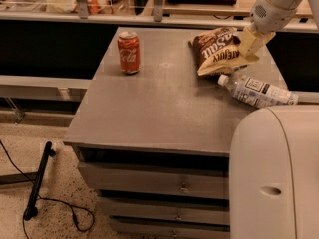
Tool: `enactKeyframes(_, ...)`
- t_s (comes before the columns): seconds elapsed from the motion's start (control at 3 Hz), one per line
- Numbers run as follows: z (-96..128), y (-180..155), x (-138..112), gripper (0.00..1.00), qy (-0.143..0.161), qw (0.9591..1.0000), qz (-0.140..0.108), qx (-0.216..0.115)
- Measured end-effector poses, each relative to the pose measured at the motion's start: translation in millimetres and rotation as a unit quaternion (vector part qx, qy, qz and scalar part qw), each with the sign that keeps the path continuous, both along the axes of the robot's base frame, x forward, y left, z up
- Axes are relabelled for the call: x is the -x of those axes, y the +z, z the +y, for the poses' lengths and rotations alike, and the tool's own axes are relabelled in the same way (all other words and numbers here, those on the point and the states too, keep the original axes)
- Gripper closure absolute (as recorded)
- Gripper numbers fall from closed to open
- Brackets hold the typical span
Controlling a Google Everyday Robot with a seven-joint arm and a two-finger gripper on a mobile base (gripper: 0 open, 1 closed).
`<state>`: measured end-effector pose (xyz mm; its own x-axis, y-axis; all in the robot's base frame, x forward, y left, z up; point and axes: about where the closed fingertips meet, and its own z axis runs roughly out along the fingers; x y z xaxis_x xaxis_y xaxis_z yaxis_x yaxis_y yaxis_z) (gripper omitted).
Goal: Move brown chip bag near blue plastic bottle
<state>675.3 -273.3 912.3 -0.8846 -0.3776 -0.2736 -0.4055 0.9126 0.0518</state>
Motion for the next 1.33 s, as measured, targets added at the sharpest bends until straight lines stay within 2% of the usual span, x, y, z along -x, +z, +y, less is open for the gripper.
enactKeyframes(0.33, -9, 4, 14, 1.00, -0.015, 0.9998, 0.011, 0.006)
enactKeyframes(0.67, -5, -5, 25, 0.84, -0.013, 0.9994, 0.033, -0.003)
enactKeyframes(1.33, 0, -12, 37, 0.38, 0.006, 0.9987, 0.049, -0.014)
